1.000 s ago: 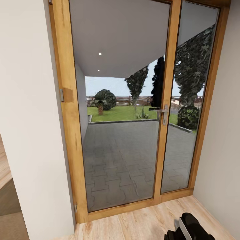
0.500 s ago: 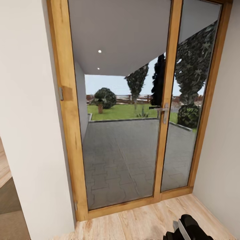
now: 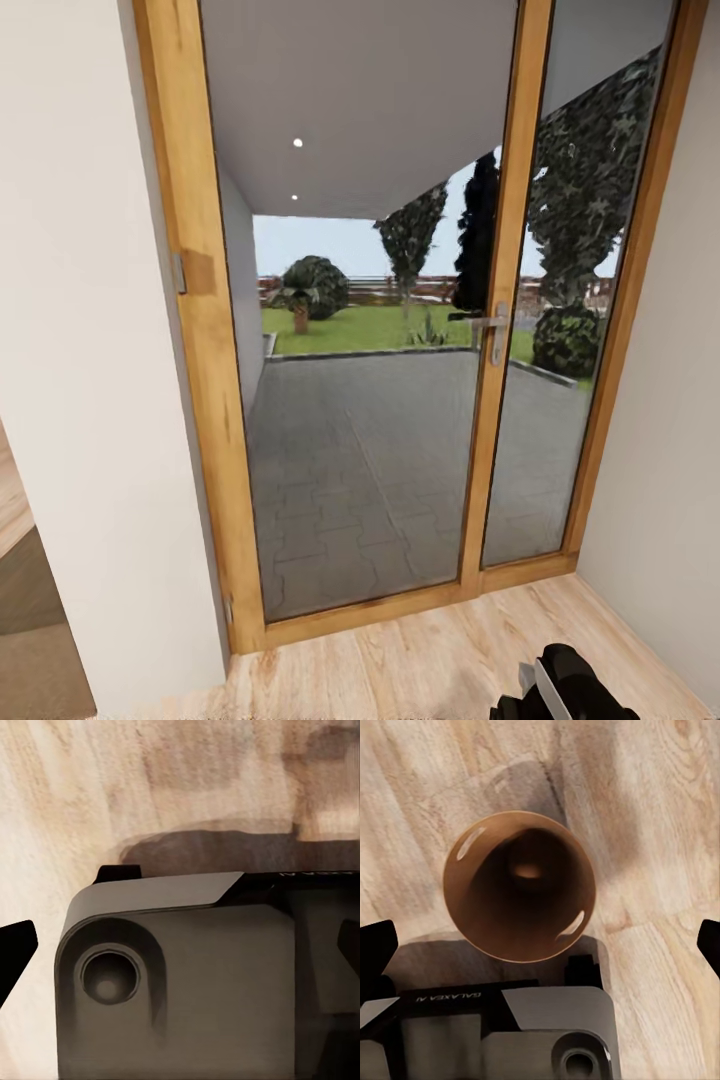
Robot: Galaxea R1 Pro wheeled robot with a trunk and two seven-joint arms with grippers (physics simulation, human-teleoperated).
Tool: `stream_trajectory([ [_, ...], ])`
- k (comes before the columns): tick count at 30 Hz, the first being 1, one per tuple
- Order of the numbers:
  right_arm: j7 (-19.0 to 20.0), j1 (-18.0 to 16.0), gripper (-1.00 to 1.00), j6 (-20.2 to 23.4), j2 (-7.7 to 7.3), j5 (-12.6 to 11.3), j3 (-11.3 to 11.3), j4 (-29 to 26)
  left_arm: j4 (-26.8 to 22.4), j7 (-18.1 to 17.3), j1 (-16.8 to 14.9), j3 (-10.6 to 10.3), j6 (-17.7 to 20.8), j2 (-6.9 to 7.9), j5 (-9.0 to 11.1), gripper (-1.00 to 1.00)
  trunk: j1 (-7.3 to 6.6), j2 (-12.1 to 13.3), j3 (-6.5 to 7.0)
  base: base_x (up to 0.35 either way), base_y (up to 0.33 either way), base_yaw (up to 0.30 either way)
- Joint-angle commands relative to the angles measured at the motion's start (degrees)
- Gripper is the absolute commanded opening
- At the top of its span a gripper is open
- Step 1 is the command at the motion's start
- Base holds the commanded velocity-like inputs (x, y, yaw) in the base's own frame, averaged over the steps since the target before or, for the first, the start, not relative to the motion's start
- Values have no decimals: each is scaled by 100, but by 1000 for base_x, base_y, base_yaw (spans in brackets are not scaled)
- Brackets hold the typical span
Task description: Put the three can of soda from the living room inside the tash can in the kitchen.
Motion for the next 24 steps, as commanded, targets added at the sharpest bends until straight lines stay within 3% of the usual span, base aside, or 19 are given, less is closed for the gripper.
stream_trajectory([
  [1,0,-1,100,-2,0,0,-2,0,0,1,0,3,0,-1,1,100,22,-40,-21,0,0,4],
  [24,2,4,100,-215,0,7,3,136,0,1,0,6,2,-16,3,100,527,-963,-442,0,0,0],
])
